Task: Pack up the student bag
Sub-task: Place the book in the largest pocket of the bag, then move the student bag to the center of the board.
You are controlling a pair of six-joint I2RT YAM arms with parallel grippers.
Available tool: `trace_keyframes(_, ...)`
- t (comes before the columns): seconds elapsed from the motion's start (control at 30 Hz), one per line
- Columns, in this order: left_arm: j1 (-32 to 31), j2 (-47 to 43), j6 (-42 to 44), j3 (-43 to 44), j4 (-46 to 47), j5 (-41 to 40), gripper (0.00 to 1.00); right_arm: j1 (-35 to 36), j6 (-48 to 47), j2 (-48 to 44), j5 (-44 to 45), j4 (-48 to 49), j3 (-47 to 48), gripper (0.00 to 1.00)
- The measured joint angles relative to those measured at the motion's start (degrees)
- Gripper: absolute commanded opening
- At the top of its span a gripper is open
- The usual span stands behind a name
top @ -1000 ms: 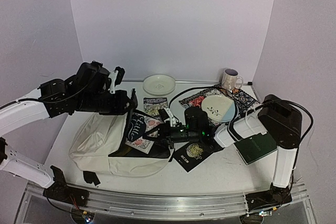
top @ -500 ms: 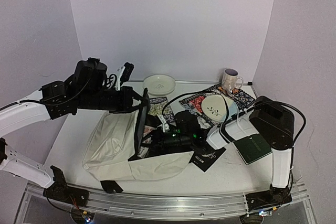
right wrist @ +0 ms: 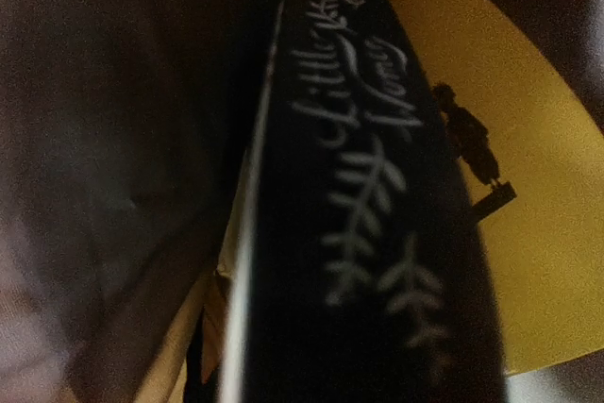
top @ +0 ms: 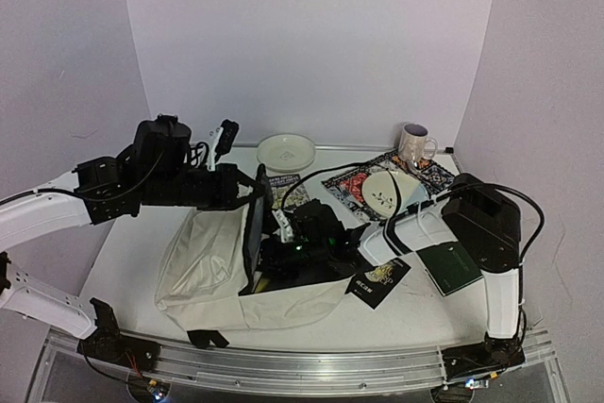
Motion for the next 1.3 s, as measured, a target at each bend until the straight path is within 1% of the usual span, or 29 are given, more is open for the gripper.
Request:
trace_keyframes(0.03, 0.0, -0.3, -0.1, -0.3, 0.0, -0.5, 0.00, 0.1, -0.7, 0.0, 0.3, -1.0, 0.5, 0.51)
trace_keyframes(0.1, 0.0, -0.8, -0.1, -0.9, 0.1, -1.8, 0.00, 0.3, -2.6, 0.0, 1.2, -3.3, 1.6, 0.56)
trace_keyframes(0.2, 0.0, -1.6, -0.1, -1.4, -0.3, -4.4, 0.00, 0.4, -5.7, -0.2, 2.5, -6.5, 2.4, 0.61)
trace_keyframes(0.37, -0.1, -2.5, -0.1, -2.2, -1.9, -9.9, 0.00, 0.4, -9.5, -2.0, 4.1, -12.3, 2.4, 0.73)
trace_keyframes(0.47, -0.1, -2.5, -0.1, -2.8, -2.6, -12.5, 0.00, 0.5, -11.9, -4.1, 5.3, -16.0, 2.4, 0.80)
trace_keyframes(0.57, -0.1, -2.4, -0.1, -3.6, -3.3, -14.0, 0.00, 0.5, -14.6, -6.9, 7.1, -19.9, 2.4, 0.85)
trace_keyframes(0.83, 0.6, -0.8, -0.1, -5.4, -3.4, -16.0, 0.00, 0.4, -21.3, -14.5, 15.1, -28.2, 0.8, 0.87)
trace_keyframes(1.13, 6.5, -0.3, -0.2, -9.1, -7.9, -17.4, 0.00, -0.7, -28.8, -24.9, 25.6, -37.2, -0.9, 0.88)
trace_keyframes(1.3, 8.8, -0.3, -0.2, -10.9, -9.7, -17.6, 0.00, -4.5, -30.8, -28.8, 30.0, -39.2, -3.6, 0.85)
